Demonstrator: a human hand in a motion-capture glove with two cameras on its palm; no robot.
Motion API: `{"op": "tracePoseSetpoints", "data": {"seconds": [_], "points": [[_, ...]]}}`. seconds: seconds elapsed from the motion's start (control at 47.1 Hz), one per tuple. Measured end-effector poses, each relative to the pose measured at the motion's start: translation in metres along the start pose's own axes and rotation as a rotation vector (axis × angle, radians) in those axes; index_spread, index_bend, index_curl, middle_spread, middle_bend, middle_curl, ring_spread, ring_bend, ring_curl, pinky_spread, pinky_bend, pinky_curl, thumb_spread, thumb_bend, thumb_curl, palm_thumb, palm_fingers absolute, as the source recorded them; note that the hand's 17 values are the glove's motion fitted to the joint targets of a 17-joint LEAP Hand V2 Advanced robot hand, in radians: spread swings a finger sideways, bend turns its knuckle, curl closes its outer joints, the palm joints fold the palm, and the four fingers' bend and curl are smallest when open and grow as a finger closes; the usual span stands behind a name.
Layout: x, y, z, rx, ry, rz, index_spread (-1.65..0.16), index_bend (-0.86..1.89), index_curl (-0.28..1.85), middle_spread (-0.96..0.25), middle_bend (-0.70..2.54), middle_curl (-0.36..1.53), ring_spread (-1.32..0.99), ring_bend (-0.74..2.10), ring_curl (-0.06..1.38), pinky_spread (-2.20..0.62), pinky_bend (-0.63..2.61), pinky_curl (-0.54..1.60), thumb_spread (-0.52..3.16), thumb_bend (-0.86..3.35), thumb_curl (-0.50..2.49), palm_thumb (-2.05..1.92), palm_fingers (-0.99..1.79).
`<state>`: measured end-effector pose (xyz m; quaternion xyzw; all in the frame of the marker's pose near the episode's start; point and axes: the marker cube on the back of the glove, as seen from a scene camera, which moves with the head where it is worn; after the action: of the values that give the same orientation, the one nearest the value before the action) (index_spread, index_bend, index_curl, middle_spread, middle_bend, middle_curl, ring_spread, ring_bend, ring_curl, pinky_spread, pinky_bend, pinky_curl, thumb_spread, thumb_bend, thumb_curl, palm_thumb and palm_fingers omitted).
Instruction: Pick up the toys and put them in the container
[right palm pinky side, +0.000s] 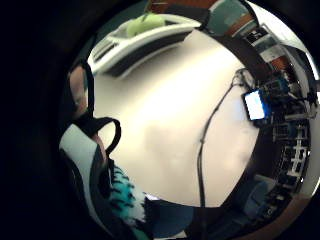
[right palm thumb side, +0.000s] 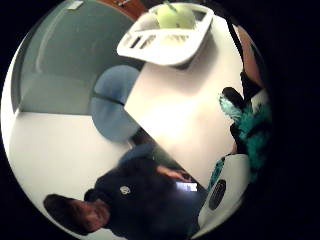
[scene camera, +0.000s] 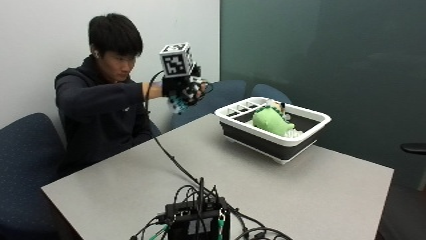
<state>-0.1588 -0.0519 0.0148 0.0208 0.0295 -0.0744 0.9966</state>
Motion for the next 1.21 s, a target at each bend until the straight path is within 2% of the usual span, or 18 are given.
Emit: {"op": "tracePoseSetpoints", "data": {"seconds": [0.085, 0.17, 0.297, 0.445, 0.488, 0.509, 0.53, 0.552, 0.594, 0.764, 1.209], "points": [[-0.003, -0.046, -0.036, 0.137, -0.048, 0.027, -0.41, 0.90, 0.76, -0.28, 0.88, 1.03, -0.41, 1.47, 0.77, -0.38, 1.45, 0.52, 0.63, 0.54, 1.02, 0.73, 0.63], [-0.022, -0.083, -0.045, 0.250, -0.039, 0.049, -0.41, 0.93, 0.83, -0.29, 0.91, 1.08, -0.41, 1.49, 0.79, -0.38, 1.48, 0.54, 0.55, 0.56, 1.07, 0.71, 0.58], [-0.014, -0.153, -0.047, 0.375, -0.083, 0.127, -0.42, 0.94, 0.91, -0.30, 0.88, 1.11, -0.41, 1.47, 0.81, -0.37, 1.52, 0.55, 0.46, 0.56, 1.13, 0.65, 0.44], [-0.012, -0.202, -0.001, 0.333, -0.142, 0.173, -0.39, 0.75, 0.94, -0.29, 0.70, 1.07, -0.40, 1.42, 0.81, -0.35, 1.59, 0.56, 0.47, 0.50, 1.13, 0.59, 0.10], [-0.016, -0.210, 0.017, 0.273, -0.163, 0.178, -0.37, 0.59, 0.88, -0.27, 0.56, 1.01, -0.37, 1.37, 0.77, -0.34, 1.62, 0.55, 0.58, 0.51, 1.11, 0.57, -0.07], [-0.013, -0.212, 0.024, 0.241, -0.184, 0.182, -0.36, 0.54, 0.85, -0.24, 0.42, 0.96, -0.35, 1.26, 0.74, -0.30, 1.60, 0.54, 0.69, 0.49, 1.08, 0.48, -0.35], [-0.007, -0.213, 0.029, 0.213, -0.211, 0.187, -0.36, 0.49, 0.82, -0.22, 0.36, 0.92, -0.33, 1.19, 0.72, -0.27, 1.59, 0.53, 0.74, 0.46, 1.05, 0.44, -0.42], [0.001, -0.213, 0.032, 0.194, -0.242, 0.193, -0.36, 0.44, 0.79, -0.20, 0.29, 0.89, -0.29, 1.08, 0.69, -0.23, 1.57, 0.52, 0.80, 0.41, 1.01, 0.35, -0.52], [0.015, -0.210, 0.035, 0.186, -0.303, 0.205, -0.36, 0.38, 0.74, -0.18, 0.21, 0.84, -0.24, 0.93, 0.65, -0.18, 1.51, 0.49, 0.89, 0.37, 0.96, 0.27, -0.53], [0.037, -0.180, 0.029, 0.258, -0.319, 0.194, -0.35, 0.25, 0.64, -0.11, 0.08, 0.67, -0.14, 0.61, 0.51, -0.06, 1.25, 0.40, 1.18, 0.31, 0.78, 0.14, -0.34], [0.064, -0.030, 0.020, 0.170, -0.316, 0.072, -0.32, 0.22, 0.57, -0.04, 0.11, 0.41, -0.06, 0.43, 0.42, 0.00, 0.99, 0.31, 1.47, 0.31, 0.53, 0.12, -0.09]]}}
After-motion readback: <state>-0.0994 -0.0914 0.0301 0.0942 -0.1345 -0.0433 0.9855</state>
